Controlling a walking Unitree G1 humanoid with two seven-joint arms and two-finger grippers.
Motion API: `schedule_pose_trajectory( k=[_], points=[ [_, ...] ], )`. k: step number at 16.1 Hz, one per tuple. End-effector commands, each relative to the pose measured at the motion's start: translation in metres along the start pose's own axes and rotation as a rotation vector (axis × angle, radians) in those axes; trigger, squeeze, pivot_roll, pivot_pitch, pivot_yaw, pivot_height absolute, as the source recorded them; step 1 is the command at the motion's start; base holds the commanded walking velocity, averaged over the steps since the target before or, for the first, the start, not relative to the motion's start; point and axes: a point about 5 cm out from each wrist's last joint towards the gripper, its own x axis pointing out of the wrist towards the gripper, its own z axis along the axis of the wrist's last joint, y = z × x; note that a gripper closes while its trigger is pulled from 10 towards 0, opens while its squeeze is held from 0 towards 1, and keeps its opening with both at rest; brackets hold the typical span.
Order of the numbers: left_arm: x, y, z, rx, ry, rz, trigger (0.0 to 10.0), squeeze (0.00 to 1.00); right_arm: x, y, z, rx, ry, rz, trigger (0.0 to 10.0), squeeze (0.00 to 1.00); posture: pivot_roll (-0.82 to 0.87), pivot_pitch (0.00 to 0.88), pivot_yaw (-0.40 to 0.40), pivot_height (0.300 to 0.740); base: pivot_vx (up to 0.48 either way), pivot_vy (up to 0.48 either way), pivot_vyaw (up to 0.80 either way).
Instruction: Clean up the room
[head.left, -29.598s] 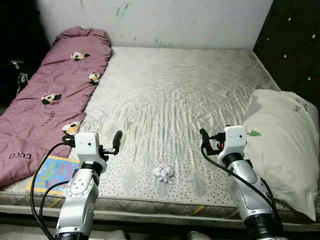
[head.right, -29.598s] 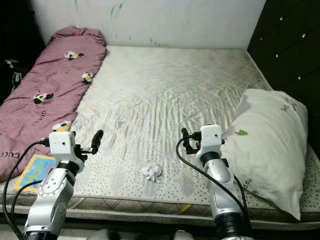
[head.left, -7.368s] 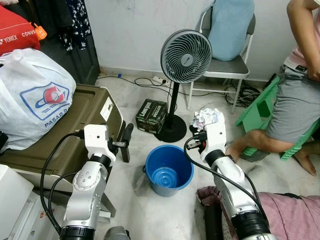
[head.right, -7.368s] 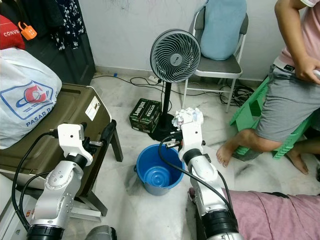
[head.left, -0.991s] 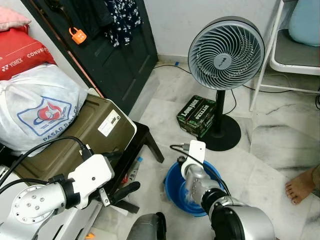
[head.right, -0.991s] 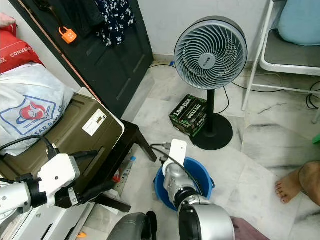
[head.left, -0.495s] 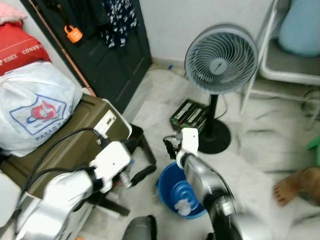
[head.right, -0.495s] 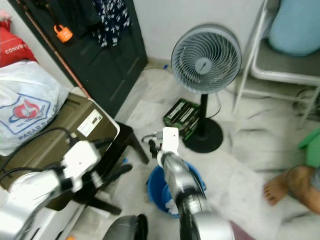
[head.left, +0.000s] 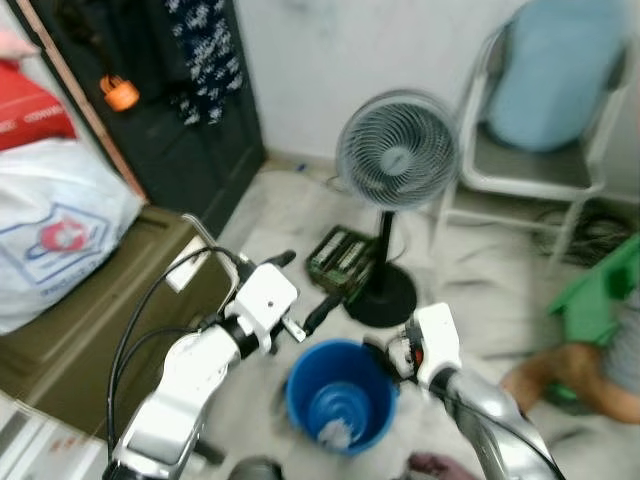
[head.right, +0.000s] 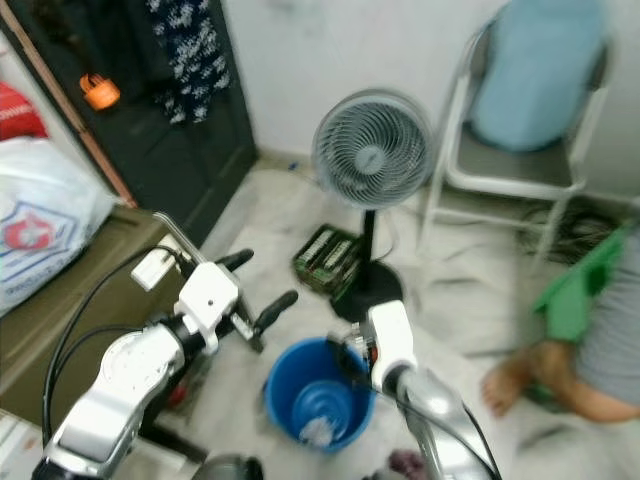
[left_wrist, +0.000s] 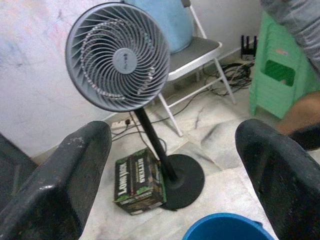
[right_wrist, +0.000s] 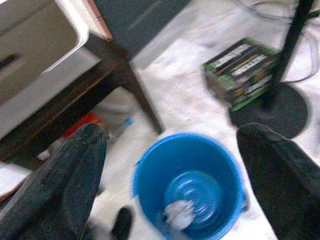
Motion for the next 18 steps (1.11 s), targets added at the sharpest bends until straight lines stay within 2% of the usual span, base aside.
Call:
schedule_pose_trajectory(
  k=[1,2,3,4,6,9,12,13,14,15,18],
  points=[
    [-0.001,0.003,-0.005,0.018,0.007,0.038,10.0,0.0,-0.007,0.024,0.006,0.019,-0.008,0.166,10.0,1.0,-0.04,0.0,0.049,0.74,0.0,0.0,0.0],
    [-0.003,0.006,-0.008,0.027,0.007,0.08,10.0,0.0,-0.013,0.033,0.006,-0.012,-0.028,0.204,10.0,1.0,-0.05,0.0,0.048,0.74,0.0,0.0,0.0],
    [-0.003,0.008,-0.011,0.026,0.008,0.112,10.0,0.0,-0.01,0.029,0.009,-0.019,-0.068,0.157,10.0,1.0,-0.05,0.0,0.041,0.74,0.0,0.0,0.0],
    [-0.002,0.009,-0.014,0.015,0.01,0.13,10.0,0.0,-0.007,0.025,0.018,-0.036,-0.126,0.101,10.0,1.0,-0.05,0.0,0.037,0.74,0.0,0.0,0.0],
    [-0.003,0.011,-0.019,0.015,0.012,0.146,10.0,0.0,-0.005,0.026,0.04,-0.093,-0.249,0.098,10.0,1.0,-0.05,0.0,0.035,0.74,0.0,0.0,0.0],
    [-0.005,0.013,-0.027,0.004,0.015,0.167,10.0,0.0,-0.006,0.019,0.044,-0.091,-0.271,0.05,10.0,1.0,-0.04,0.0,0.017,0.74,0.0,0.0,0.0],
    [-0.007,0.014,-0.036,-0.066,0.034,0.222,10.0,0.0,-0.004,0.019,0.039,-0.093,-0.273,0.072,10.0,1.0,-0.06,0.0,0.014,0.74,0.0,0.0,0.0],
    [-0.006,0.013,-0.035,-0.067,0.025,0.223,10.0,0.0,-0.004,0.017,0.039,-0.107,-0.276,0.065,10.0,0.87,-0.06,0.0,0.007,0.74,0.0,0.0,0.0],
    [-0.004,0.014,-0.033,-0.06,0.013,0.239,10.0,0.0,-0.003,0.017,0.041,-0.159,-0.275,0.079,10.0,0.0,-0.06,0.0,0.005,0.74,0.0,0.0,0.0],
    [-0.001,0.018,-0.029,-0.035,-0.002,0.264,10.0,0.0,-0.003,0.019,0.045,-0.242,-0.283,0.099,10.0,0.0,-0.07,0.0,0.0,0.74,0.0,0.0,0.46],
    [0.003,0.022,-0.027,-0.013,-0.011,0.292,10.0,0.0,-0.001,0.017,0.051,-0.263,-0.301,0.104,10.0,0.0,-0.07,0.0,-0.003,0.74,0.0,0.0,0.8]
  ],
)
